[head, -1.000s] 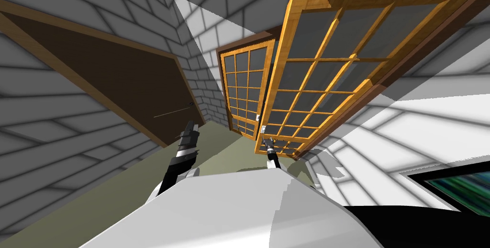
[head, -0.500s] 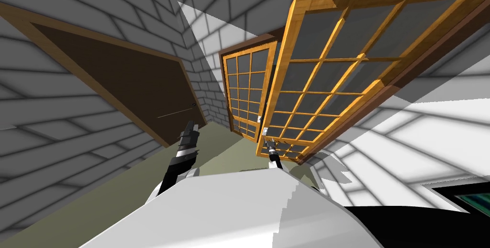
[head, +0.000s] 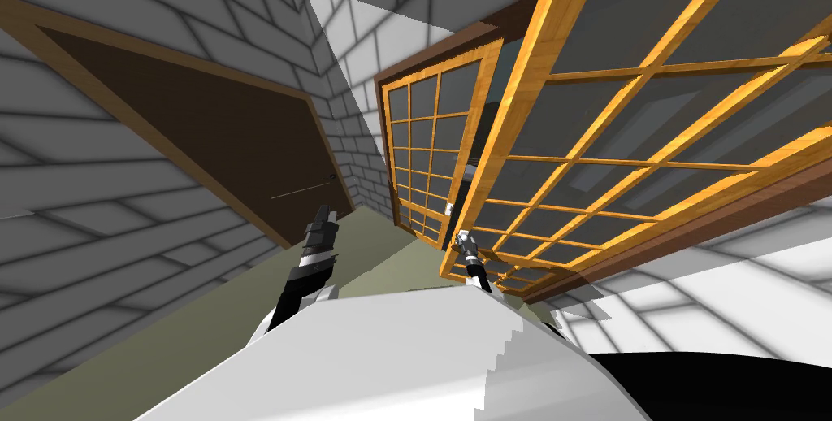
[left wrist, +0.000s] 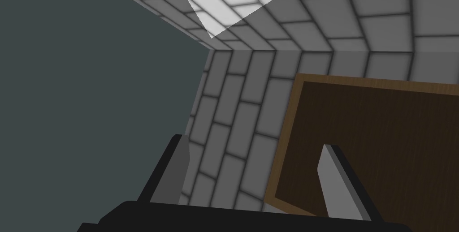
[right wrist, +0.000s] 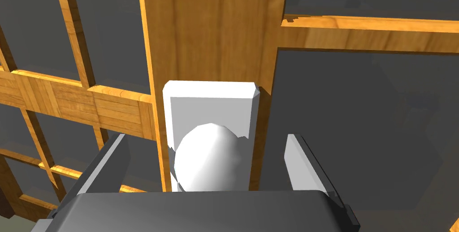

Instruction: Pull the door open

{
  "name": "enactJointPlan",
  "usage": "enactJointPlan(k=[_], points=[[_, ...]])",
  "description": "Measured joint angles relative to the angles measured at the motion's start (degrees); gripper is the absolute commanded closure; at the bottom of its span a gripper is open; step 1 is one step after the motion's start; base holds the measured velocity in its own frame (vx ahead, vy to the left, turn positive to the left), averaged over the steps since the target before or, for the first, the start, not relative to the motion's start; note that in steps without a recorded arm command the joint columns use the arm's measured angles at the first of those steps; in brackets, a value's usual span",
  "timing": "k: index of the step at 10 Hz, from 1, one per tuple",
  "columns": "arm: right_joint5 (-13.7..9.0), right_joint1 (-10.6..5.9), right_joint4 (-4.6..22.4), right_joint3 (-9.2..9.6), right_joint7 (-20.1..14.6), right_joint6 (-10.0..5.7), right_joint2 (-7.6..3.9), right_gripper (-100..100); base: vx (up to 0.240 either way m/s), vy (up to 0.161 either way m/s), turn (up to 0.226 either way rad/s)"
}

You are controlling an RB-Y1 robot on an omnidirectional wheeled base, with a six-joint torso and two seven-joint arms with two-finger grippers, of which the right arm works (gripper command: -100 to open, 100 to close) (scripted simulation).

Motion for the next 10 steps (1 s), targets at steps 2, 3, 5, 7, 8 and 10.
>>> enactJointPlan(k=[2, 3, 5, 7, 8, 10], points=[[0.0, 0.03, 0.0, -0.02, -0.1, -0.15, -0.03, 100, -0.031, -0.001, -0.008], [-0.1, -0.09, -0.1, -0.12, 0.0, -0.02, -0.18, 100, -0.025, -0.005, 0.018], [0.0, -0.06, 0.0, -0.01, 0.0, 0.07, -0.07, 100, -0.012, 0.001, 0.000], [0.0, 0.04, 0.1, 0.02, 0.0, 0.11, -0.01, 100, -0.048, -0.017, 0.040], [0.4, 0.48, -0.5, 0.44, -0.6, 0.04, -0.39, 100, -0.181, -0.047, 0.102], [1.3, 0.53, -0.2, 1.41, -2.0, -1.04, -1.07, 100, -0.201, -0.039, 0.080]])
